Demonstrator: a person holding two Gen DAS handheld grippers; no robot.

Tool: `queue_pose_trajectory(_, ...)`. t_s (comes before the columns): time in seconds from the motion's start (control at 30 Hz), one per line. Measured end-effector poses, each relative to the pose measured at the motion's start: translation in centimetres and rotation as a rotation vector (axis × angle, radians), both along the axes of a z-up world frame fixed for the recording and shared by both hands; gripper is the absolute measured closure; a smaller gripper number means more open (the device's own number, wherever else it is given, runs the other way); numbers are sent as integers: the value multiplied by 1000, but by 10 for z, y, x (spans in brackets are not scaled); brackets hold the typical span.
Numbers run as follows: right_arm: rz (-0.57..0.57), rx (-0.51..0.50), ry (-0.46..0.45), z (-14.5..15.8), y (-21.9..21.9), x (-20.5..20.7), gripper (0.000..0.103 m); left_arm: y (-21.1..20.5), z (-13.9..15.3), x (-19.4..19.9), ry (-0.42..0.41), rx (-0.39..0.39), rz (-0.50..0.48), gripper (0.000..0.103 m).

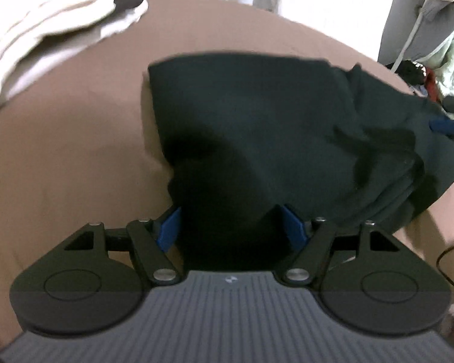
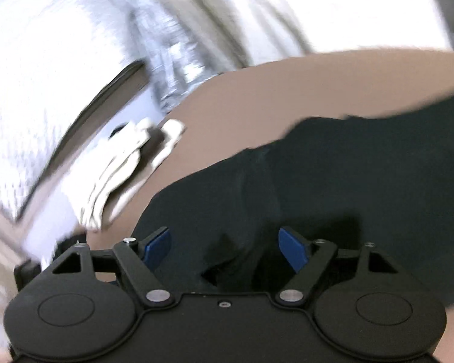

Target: Fold clothes

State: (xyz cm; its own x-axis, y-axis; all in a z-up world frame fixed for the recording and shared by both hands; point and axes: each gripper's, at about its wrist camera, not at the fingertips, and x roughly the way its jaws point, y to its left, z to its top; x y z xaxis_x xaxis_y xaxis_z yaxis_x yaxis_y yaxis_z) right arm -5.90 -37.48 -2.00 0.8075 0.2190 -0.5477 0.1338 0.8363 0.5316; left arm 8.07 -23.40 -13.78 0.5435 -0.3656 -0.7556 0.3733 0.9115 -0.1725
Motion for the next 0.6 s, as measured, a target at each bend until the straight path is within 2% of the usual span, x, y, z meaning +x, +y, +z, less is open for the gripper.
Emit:
queue_pose_trajectory(0.07,48,-83,19,-13,23,21,37,-2,-6,-4,2,11,0,31)
queue_pose_trajectory(0.13,165,-259,60,-31,51,42,46,-3,-13,-7,4,22,1,31)
queue_pose_trajectory(0.2,258,-447,132,-51,77,50,46,-3,-12,-5,25,17,9,31)
queue_pose_trajectory(0.23,270,-487,161,-55,84,48,46,-3,-10,-3,39,9,15,31)
queue_pose_trajectory(0.33,277,-467,224,-51,85,35,46,-4,6,-8,20,11,18,31)
queue_pose_trajectory(0.43,298,-421,279,-50,78,29,46,-36,29,-4,-45,171,-1,31)
queue_pose_trajectory(0.5,301,-403,297,-46,70,20,45,-55,41,-6,-132,171,-60,31)
queue_pose_trajectory(0.6,220,-382,290,-22,52,4,42,-78,41,3,-74,110,-108,31)
